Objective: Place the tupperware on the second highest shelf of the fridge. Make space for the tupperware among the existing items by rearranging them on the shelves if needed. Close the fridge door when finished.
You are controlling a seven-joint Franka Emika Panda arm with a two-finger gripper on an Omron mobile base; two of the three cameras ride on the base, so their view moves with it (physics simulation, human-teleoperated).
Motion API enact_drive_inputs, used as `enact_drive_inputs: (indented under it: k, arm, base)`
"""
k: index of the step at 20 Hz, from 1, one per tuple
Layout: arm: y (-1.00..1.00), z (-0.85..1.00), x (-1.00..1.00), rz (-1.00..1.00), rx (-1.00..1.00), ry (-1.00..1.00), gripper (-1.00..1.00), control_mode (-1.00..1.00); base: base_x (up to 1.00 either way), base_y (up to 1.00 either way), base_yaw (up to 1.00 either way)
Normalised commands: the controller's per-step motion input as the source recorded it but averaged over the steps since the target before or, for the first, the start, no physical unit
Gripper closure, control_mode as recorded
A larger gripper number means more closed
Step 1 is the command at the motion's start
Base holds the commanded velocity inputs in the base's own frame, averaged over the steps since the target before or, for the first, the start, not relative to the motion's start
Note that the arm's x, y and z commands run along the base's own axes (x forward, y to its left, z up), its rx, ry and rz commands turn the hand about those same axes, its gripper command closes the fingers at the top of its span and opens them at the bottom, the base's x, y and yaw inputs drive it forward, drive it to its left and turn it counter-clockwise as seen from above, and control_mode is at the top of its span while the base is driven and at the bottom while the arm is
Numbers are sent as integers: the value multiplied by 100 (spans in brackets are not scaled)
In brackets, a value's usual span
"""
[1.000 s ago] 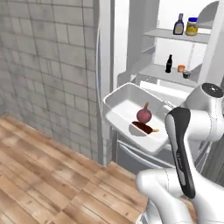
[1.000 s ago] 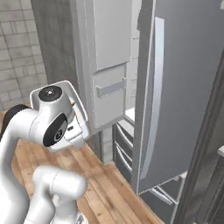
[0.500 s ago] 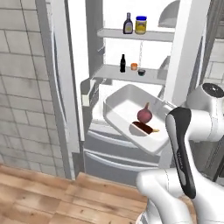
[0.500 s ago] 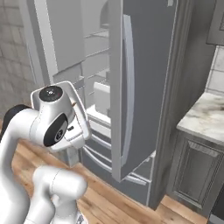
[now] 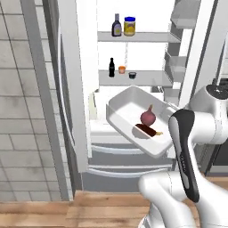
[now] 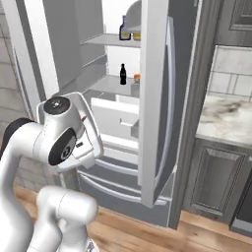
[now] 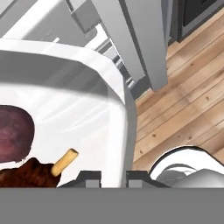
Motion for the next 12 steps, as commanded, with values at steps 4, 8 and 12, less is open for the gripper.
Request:
enact_drive_inputs:
  k: [4, 8, 12]
  arm:
    - [0, 0, 0, 0, 0, 0, 100, 100]
    - [0, 0, 0, 0, 0, 0, 100, 100]
    - [0, 0, 0, 0, 0, 0, 100, 100]
  base:
    - [19, 28, -43]
    - [19, 5, -38]
    - [29, 36, -31]
